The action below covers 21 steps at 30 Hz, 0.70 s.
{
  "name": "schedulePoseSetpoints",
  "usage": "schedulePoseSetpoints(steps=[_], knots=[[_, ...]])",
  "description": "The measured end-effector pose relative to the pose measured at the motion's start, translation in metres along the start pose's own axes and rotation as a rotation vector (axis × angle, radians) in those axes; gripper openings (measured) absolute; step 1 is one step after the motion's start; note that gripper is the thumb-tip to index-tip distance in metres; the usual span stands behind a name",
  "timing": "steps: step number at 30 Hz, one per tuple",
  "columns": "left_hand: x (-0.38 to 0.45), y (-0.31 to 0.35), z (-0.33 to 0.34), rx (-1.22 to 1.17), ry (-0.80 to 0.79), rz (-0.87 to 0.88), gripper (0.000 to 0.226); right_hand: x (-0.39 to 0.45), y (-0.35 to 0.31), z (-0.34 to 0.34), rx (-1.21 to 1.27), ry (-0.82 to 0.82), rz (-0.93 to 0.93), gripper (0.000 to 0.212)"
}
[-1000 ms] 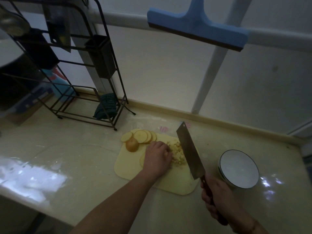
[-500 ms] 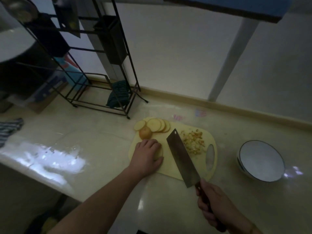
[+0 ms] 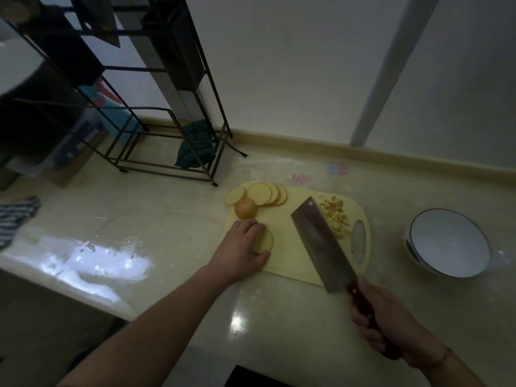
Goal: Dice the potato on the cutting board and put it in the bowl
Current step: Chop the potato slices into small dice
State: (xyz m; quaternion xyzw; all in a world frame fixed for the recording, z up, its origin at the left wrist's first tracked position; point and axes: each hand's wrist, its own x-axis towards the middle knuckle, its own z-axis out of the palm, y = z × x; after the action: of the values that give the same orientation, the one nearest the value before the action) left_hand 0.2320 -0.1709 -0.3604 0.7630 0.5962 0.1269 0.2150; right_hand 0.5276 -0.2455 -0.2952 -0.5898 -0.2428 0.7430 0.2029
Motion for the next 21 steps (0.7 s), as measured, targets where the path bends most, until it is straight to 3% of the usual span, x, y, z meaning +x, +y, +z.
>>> schedulePoseSetpoints(steps=[10, 16, 21], knots=[[0.010, 0.030, 0.024, -0.097, 0.094, -0.030, 0.063, -0.006, 0.002, 0.017, -0.113, 0.082, -0.167, 0.048], [0.019, 0.041, 0.034, -0.076, 0.139, 0.048, 0.058, 0.009, 0.012, 0.034, -0.498, 0.251, -0.347, 0.058], [0.015, 0.030, 0.042, 0.046, 0.232, 0.195, 0.045, 0.014, 0.018, 0.038, -0.568, 0.322, -0.376, 0.061]])
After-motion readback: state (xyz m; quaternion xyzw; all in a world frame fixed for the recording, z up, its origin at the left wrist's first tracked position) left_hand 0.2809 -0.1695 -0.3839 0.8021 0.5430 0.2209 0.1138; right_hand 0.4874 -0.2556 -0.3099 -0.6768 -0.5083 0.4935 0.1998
